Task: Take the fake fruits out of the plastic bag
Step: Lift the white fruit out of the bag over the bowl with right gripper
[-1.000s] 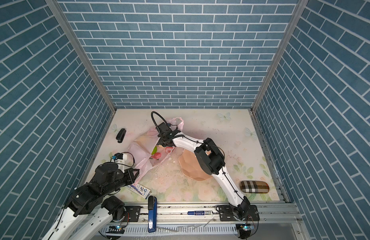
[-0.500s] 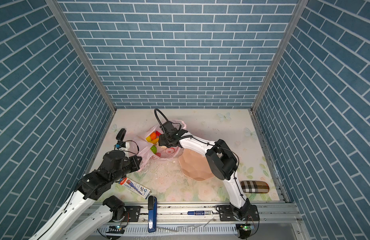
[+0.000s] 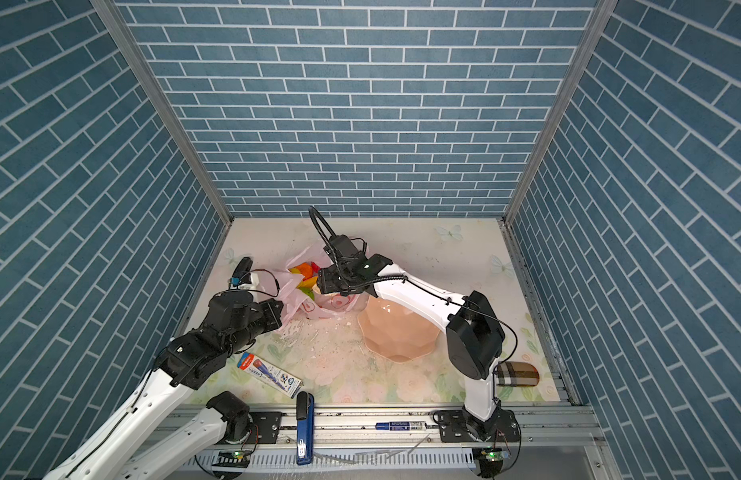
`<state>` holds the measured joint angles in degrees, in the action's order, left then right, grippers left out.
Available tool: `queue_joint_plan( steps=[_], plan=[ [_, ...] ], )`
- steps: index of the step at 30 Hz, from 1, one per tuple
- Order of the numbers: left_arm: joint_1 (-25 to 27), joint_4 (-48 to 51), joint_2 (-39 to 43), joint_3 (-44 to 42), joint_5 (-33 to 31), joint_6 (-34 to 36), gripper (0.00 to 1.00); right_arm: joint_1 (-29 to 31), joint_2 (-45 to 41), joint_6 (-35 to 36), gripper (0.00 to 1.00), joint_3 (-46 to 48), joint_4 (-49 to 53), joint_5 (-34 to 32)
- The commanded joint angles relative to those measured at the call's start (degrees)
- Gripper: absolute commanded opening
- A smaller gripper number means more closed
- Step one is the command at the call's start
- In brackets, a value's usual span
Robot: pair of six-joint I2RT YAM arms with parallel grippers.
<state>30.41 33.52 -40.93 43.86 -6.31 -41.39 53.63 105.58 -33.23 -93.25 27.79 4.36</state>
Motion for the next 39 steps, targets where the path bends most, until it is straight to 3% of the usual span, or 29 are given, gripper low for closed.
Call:
queue_joint_plan(
  steps=[1,8,13,23,31,39],
  plan=[
    [0.22,-0.03,0.50,1.49,-1.71,0.87,0.06,0.14,-6.70,4.67,0.24,0.89,3.72,0.01],
    [0.19,-0.05,0.04,1.68,-2.44,1.31,0.06,-0.74,-15.63,9.15,0.24,-3.54,11.27,-2.06],
    [0.17,-0.64,-0.67,2.08,-2.52,1.56,0.06,-4.96,-22.14,8.73,0.24,-3.34,16.45,-1.71],
    [-0.38,0.24,-1.87,3.78,-3.80,2.81,0.06,-15.10,-33.47,6.13,0.24,12.86,22.20,-3.66],
    [-0.55,-0.25,-2.34,4.14,-3.21,2.80,0.06,-20.05,-35.74,1.88,0.24,29.65,13.36,2.46],
    [-0.70,0.08,-2.14,3.96,-2.67,2.59,0.06,-21.46,-28.59,-0.86,0.26,37.69,1.67,7.61]
  ],
)
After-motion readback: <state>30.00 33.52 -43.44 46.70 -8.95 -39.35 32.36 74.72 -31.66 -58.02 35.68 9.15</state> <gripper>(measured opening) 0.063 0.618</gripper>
